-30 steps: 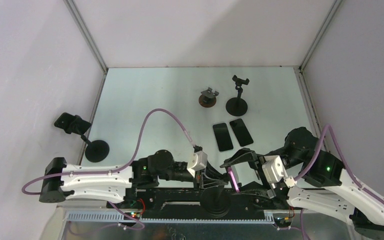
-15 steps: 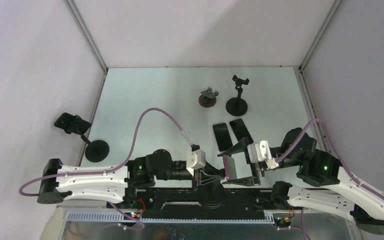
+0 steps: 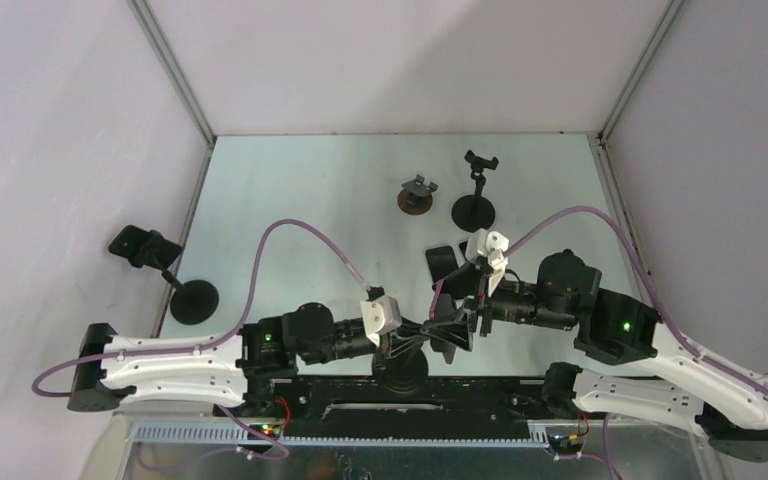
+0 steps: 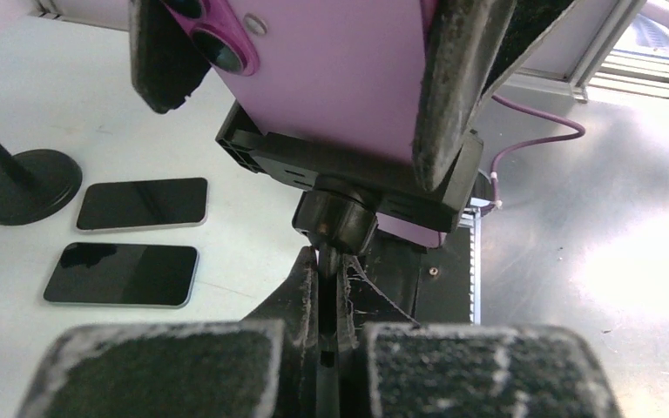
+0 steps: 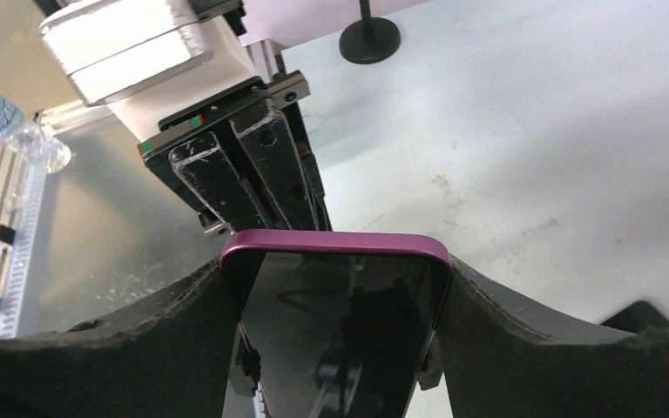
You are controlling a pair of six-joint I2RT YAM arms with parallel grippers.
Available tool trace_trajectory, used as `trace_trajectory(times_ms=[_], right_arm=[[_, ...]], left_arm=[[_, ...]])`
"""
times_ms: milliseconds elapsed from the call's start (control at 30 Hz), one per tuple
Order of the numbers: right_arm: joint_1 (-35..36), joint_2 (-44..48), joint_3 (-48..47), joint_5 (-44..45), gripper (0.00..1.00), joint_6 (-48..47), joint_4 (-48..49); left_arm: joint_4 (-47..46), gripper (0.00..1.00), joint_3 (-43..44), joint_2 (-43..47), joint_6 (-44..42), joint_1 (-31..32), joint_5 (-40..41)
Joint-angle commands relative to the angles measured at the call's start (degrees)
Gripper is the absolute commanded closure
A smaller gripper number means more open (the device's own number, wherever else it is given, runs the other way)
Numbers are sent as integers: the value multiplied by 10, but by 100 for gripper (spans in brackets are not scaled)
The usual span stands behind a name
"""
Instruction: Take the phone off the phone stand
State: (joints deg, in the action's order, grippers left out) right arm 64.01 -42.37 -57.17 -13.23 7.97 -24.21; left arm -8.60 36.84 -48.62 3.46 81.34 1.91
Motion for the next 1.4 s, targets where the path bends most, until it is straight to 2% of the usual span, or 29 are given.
trace_trajectory(times_ms=[0,67,333,533,600,667,700,733,767,800,833,900,1133,1367], right_arm=[[-7,6,-25,112,100,60,8],[-6,15,-8,94,100,49,25],[-8,61,74,-124,100,-18,121],[-17,56,80,-212,100,-50,128],[-19,55,80,-214,100,-56,126],[-20,56,80,-192,93,-59,120],[-21,59,80,-180,77,-60,116],[-21,60,80,-155,66,-61,114],[-21,64,80,-143,42,-61,109],[-20,68,80,-123,32,-61,107],[-19,71,80,-108,16,-63,104],[-14,76,80,-83,3,-64,98],[26,85,79,-4,1,-67,84],[92,58,79,122,1,-95,67]], left_arm=[[-36,100,-6,42,-16,4,20],[-40,100,-12,48,-14,4,19],[-41,100,-11,48,-9,4,-3],[-41,100,-4,36,-9,5,-14],[-43,100,-4,35,-8,4,-15],[-45,100,-5,34,-6,4,-12],[-46,100,-6,37,-5,4,-10],[-46,100,-8,38,-4,4,-3],[-47,100,-12,43,-2,4,1],[-48,100,-14,47,0,5,8],[-49,100,-17,49,1,4,11],[-47,100,-21,54,5,4,20],[-44,100,-23,58,6,5,42],[-46,100,-23,54,6,5,51]])
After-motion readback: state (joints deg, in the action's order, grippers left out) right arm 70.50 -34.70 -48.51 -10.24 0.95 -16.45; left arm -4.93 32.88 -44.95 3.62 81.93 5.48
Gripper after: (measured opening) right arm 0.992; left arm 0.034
